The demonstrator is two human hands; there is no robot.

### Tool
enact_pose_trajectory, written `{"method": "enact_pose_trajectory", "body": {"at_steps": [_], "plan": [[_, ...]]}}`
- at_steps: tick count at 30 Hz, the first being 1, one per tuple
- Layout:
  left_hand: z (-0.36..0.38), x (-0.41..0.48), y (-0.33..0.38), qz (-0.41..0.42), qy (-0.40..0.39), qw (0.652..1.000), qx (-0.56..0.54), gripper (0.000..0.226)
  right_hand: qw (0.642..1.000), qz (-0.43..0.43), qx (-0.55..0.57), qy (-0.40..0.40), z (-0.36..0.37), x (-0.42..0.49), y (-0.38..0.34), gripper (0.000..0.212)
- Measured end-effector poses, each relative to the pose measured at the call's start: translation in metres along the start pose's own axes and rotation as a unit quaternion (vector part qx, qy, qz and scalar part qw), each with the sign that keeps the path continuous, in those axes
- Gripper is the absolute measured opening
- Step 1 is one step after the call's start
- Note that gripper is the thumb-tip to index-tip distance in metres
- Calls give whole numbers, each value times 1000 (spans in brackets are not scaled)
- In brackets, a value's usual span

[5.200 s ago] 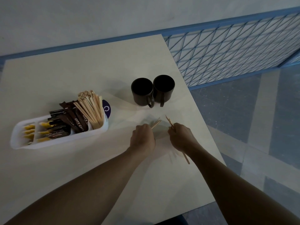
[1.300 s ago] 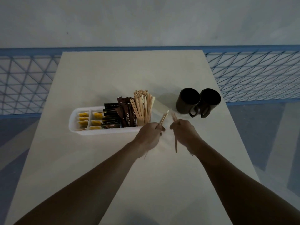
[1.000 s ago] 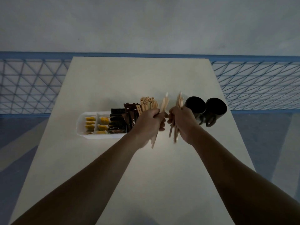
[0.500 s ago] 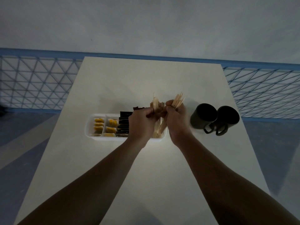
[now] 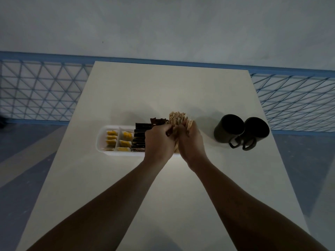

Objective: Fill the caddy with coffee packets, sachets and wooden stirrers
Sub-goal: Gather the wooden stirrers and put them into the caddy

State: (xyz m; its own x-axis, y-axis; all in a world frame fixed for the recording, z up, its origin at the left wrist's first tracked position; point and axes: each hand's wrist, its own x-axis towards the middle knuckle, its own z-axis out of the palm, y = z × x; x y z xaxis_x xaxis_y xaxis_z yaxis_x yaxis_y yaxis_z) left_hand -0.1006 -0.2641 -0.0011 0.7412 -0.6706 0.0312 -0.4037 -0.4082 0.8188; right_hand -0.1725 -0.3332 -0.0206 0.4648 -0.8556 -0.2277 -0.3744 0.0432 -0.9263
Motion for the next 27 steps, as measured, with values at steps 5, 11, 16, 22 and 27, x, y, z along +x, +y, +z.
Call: {"method": "enact_pose_trajectory", "body": {"at_steps": [5, 11, 16, 22, 27], "plan": [[-4, 0, -2, -11, 4, 1000, 8, 16, 994, -53, -97, -7, 1, -1, -2, 5], [-9, -1, -2, -19, 8, 1000, -5, 15, 972, -99, -212, 3, -2, -4, -2, 42], [-11, 2, -4, -26, 9, 1000, -7, 16, 973, -120, -197, 22, -11, -5, 5, 26], [-20, 13, -3, -14, 8, 1000, -11, 24, 974, -127, -182, 42, -18, -4, 6, 38], [-26, 19, -2, 6, -34, 999, -4, 27, 967, -134, -208, 59, -20, -3, 0, 60]]}}
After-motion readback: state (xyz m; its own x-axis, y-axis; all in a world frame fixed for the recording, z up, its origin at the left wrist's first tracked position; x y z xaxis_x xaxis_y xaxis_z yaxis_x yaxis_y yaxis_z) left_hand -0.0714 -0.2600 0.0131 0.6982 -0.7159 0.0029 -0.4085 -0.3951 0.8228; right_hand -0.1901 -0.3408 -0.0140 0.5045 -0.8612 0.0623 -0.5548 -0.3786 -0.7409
